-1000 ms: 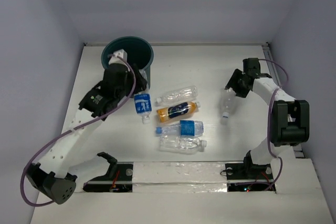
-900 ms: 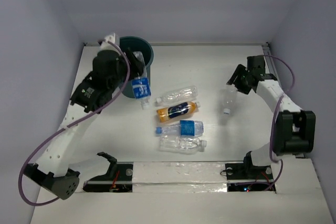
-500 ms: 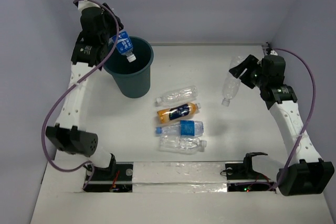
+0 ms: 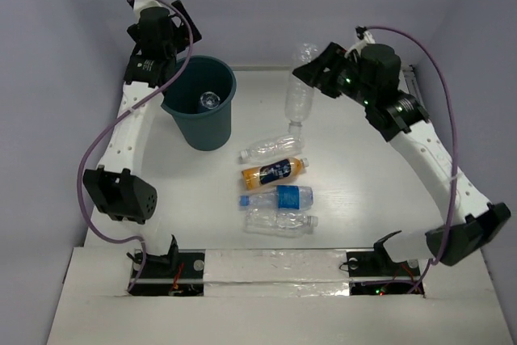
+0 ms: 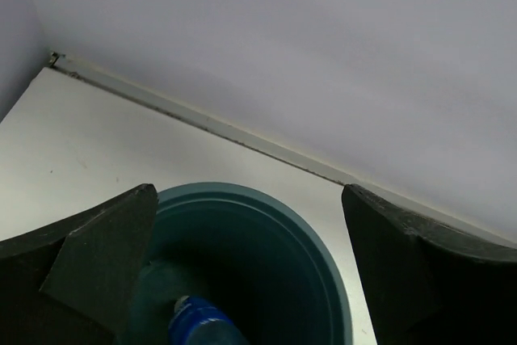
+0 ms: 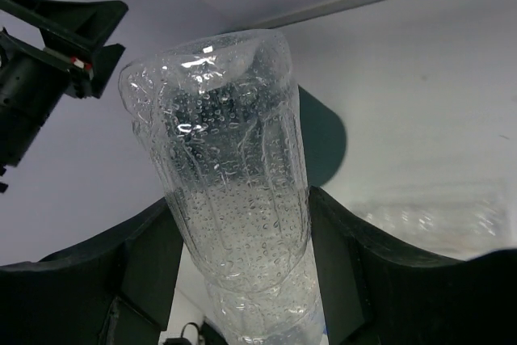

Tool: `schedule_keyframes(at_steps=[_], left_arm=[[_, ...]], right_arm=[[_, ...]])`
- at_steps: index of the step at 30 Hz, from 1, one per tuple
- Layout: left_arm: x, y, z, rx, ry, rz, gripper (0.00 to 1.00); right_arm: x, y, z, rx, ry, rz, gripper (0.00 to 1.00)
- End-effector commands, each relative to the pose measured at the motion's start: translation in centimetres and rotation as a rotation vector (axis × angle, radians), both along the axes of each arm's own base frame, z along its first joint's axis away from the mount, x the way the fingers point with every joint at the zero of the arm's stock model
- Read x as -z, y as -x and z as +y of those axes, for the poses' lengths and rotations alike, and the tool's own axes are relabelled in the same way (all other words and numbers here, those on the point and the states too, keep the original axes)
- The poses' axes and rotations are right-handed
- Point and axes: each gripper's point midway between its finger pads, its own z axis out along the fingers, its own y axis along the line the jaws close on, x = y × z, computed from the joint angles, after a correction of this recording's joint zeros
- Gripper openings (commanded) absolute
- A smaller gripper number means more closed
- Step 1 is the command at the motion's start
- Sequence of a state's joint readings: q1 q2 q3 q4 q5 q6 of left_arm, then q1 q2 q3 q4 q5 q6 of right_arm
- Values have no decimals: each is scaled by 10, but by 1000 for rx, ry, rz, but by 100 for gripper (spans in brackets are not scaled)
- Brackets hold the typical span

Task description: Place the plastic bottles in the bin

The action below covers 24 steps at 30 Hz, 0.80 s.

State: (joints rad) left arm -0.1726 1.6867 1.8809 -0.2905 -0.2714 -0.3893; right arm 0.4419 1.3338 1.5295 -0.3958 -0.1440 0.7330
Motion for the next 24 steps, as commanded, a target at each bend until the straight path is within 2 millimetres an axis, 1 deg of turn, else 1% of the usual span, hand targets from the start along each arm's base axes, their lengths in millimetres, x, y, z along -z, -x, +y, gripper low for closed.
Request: schedule_keyframes(at_steps=[1, 2, 3, 4, 5, 6, 7, 8, 9, 10, 11, 12, 13, 14, 15, 16, 17, 18, 19, 20, 21, 22, 23, 24], left_arm=[[-87, 54, -2, 73, 33, -183, 96], [-68, 59, -6, 91, 49, -142, 93], [-78, 80, -7, 115, 63, -168, 90], [-74, 90, -13, 151, 79, -167, 87], [-40, 95, -16, 167, 90, -98, 78], [-47, 119, -16, 180, 121, -127, 74], [-37, 130, -19, 206, 135, -112, 71], [-2, 138, -21, 213, 145, -40, 59], [-3, 158, -21, 222, 176, -55, 53], [10, 170, -27, 262, 190, -21, 50], [39, 178, -28, 262, 198, 45, 44], [41, 194, -28, 274, 209, 41, 40], [54, 206, -33, 301, 218, 85, 39], [73, 214, -33, 300, 219, 132, 38], [74, 227, -31, 302, 226, 128, 38], [84, 236, -32, 310, 235, 159, 38], [97, 243, -34, 319, 238, 188, 38], [99, 253, -34, 322, 242, 186, 38], [106, 260, -39, 353, 250, 208, 39], [120, 265, -41, 366, 254, 237, 42], [122, 272, -46, 395, 255, 238, 45], [125, 275, -53, 445, 260, 240, 50], [139, 279, -59, 484, 247, 267, 60], [144, 283, -67, 524, 241, 282, 65]], right_arm=[[-53, -22, 42, -34, -108, -108, 58], [-58, -21, 58, -58, -132, -110, 58], [-64, -25, 69, -68, -149, -120, 59], [-73, -38, 83, -71, -172, -140, 59], [-78, -37, 100, -93, -199, -142, 60], [-83, -41, 110, -98, -217, -150, 60], [-109, -44, 116, -88, -263, -200, 60], [-91, -61, 135, -86, -263, -165, 61], [-92, -63, 148, -91, -279, -165, 61], [-93, -71, 156, -70, -292, -167, 62], [-95, -86, 168, -49, -317, -169, 62], [-94, -89, 178, -44, -334, -165, 62], [-94, -98, 180, -15, -350, -165, 63], [-112, -96, 184, -10, -397, -191, 63], [-90, -108, 200, 1, -385, -167, 63], [-87, -117, 200, 33, -393, -173, 63], [-81, -119, 207, 40, -399, -165, 64], [-69, -127, 212, 52, -394, -155, 66], [-65, -131, 215, 55, -399, -154, 69], [-60, -128, 223, 37, -399, -148, 71], [-54, -130, 225, 36, -388, -146, 79], [-50, -128, 230, 29, -378, -148, 81], [-50, -127, 232, 14, -355, -167, 83], [-51, -125, 234, -4, -346, -183, 86]])
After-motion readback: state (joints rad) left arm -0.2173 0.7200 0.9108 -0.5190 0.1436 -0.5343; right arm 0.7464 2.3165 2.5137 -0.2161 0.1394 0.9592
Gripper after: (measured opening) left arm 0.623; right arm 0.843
